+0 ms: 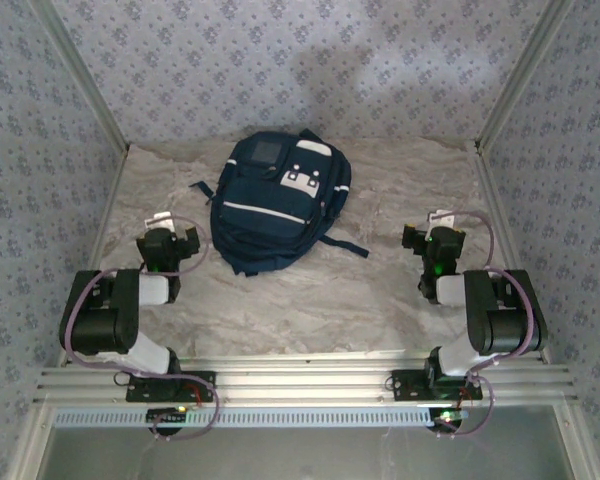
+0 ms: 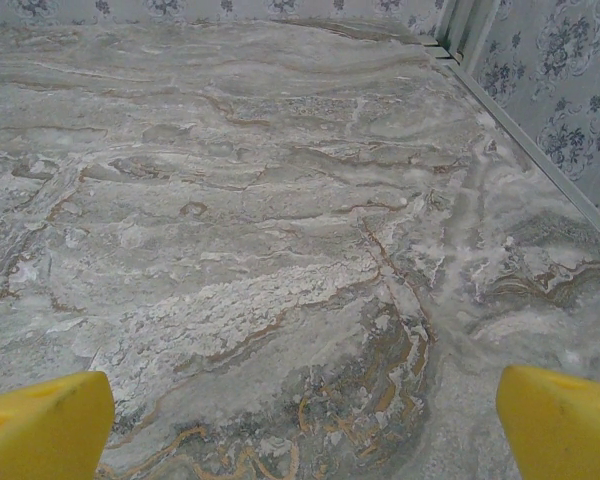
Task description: Pack books, pencil case, and school supplies into a backpack
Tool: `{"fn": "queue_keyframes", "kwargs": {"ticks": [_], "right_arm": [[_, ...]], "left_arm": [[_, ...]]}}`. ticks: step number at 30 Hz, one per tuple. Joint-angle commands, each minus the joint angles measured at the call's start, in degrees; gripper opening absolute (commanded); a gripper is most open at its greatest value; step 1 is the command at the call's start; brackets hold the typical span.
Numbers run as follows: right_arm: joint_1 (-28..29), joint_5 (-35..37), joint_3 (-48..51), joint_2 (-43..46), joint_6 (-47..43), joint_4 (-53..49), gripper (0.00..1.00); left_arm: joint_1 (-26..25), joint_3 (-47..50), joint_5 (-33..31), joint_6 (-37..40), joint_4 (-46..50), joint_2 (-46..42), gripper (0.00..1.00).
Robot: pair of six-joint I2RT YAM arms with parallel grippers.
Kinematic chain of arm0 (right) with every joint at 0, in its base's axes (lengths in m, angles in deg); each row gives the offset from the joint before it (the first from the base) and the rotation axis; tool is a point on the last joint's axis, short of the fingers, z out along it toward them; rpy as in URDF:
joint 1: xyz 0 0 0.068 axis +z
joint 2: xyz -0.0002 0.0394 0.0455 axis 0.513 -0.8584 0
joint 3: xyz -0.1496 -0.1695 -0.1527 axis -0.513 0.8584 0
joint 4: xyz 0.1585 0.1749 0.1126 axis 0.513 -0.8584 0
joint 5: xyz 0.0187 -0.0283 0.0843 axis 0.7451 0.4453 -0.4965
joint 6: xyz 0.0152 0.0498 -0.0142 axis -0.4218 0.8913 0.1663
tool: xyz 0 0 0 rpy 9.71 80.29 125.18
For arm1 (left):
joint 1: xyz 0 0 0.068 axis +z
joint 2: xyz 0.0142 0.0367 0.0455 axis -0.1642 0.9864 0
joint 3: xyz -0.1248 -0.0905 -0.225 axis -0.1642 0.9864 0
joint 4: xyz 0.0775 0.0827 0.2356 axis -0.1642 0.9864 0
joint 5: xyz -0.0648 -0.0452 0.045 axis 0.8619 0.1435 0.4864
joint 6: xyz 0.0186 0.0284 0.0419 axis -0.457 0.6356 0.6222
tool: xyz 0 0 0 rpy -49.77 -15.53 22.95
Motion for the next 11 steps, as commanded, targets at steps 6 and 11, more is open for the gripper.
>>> {"fn": "queue_keyframes", "kwargs": {"ticks": [6,11], "right_arm": [[0.1,0.9,0.1,-0.5,0.0,1.3,1.00],[0.1,0.9,0.3,-0.4,-0.1,1.5,1.00]], "left_arm": [[-0.6,-0.3,0.9,1.2,-3.5,0.1,0.99],[-0.7,-0.4,1.0,1.2,-3.2,0.1,1.00]]}}
